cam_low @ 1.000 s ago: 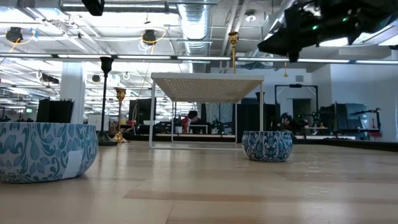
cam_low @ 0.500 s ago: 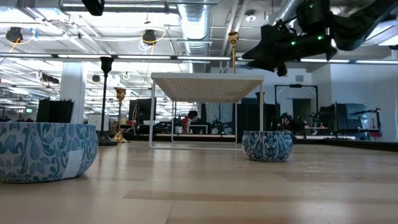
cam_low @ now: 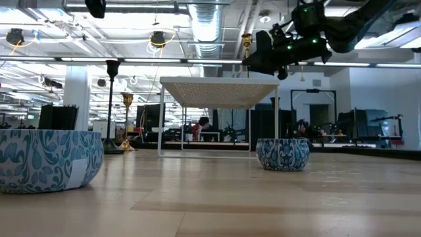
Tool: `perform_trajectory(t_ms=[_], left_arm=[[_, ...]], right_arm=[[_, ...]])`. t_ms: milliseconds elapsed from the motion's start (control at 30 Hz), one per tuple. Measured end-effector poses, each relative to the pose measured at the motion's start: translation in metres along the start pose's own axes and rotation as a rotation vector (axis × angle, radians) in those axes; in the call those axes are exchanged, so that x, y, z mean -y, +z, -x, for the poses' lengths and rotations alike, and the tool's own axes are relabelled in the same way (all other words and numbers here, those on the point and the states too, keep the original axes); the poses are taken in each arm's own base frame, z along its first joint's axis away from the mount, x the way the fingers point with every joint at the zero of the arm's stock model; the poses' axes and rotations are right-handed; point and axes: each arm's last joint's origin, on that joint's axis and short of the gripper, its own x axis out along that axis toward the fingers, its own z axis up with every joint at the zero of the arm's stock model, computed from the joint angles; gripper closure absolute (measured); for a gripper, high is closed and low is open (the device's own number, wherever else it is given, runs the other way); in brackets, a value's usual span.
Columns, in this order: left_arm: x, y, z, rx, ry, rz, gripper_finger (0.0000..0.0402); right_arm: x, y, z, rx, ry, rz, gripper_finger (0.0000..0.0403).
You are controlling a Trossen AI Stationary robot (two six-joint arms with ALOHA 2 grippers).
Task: Pick & Place candle stick holders
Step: Put the large golden candle holder on the shelf
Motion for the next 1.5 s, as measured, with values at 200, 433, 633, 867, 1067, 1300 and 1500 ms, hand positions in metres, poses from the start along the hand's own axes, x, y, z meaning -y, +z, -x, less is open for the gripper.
perform_trajectory(t_ms=[200,433,633,867,1067,1300,1500], left_arm=[[0.0,0.0,0.0,0.002,-0.001,0.001,0.0396],[0.0,0.0,0.0,0.002,-0.001,0.002,0.0396],[0.0,0.0,0.0,0.002,-0.001,0.006,0.0396],[0.0,0.0,0.0,0.002,-0.001,0.006,0.0396],[0.0,0.0,0.0,0.002,-0.001,0.006,0.0396],[0.0,0.0,0.0,0.002,0.003,0.006,0.0396],[0.0,0.0,0.0,0.002,0.005,0.007,0.0396]], right_arm=[[-0.001,0.004,-0.003,-0.029,0.0,0.049,0.0296],[0.0,0.01,0.0,-0.008,-0.004,0.053,0.039],[0.005,0.01,0.0,-0.006,-0.022,0.067,0.0392],[0.016,0.02,-0.002,0.028,-0.053,0.065,0.0396],[0.019,0.036,-0.01,0.06,-0.036,0.076,0.0397],[0.021,0.033,-0.033,0.019,-0.017,0.087,0.0399],[0.024,0.029,-0.048,0.001,-0.024,0.089,0.0398]])
